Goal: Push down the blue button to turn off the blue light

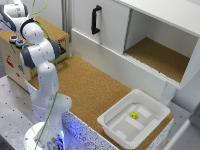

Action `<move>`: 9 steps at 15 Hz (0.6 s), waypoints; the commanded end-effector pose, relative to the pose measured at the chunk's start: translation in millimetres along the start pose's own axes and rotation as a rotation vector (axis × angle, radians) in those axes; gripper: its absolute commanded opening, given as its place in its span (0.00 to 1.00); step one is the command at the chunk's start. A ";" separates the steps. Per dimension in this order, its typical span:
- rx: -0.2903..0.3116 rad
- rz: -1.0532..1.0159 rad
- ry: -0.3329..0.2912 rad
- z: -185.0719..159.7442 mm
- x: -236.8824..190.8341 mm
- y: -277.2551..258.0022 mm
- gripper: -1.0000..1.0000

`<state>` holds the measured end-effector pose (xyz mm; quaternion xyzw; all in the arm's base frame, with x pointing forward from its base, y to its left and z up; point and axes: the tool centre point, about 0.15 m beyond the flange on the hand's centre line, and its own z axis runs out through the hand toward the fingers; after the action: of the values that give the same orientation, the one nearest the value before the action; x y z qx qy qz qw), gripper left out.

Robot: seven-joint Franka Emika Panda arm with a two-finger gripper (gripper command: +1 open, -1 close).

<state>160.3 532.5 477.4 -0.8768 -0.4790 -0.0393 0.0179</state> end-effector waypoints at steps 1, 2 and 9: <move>-0.107 -0.040 0.028 -90.1 -8.2 -0.3 1.00; -0.116 -0.039 0.013 -98.1 -9.3 5.7 1.00; -0.090 0.179 0.086 -92.2 -92.7 99.2 1.00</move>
<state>162.0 473.2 560.2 -0.8803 -0.4656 -0.0865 -0.0276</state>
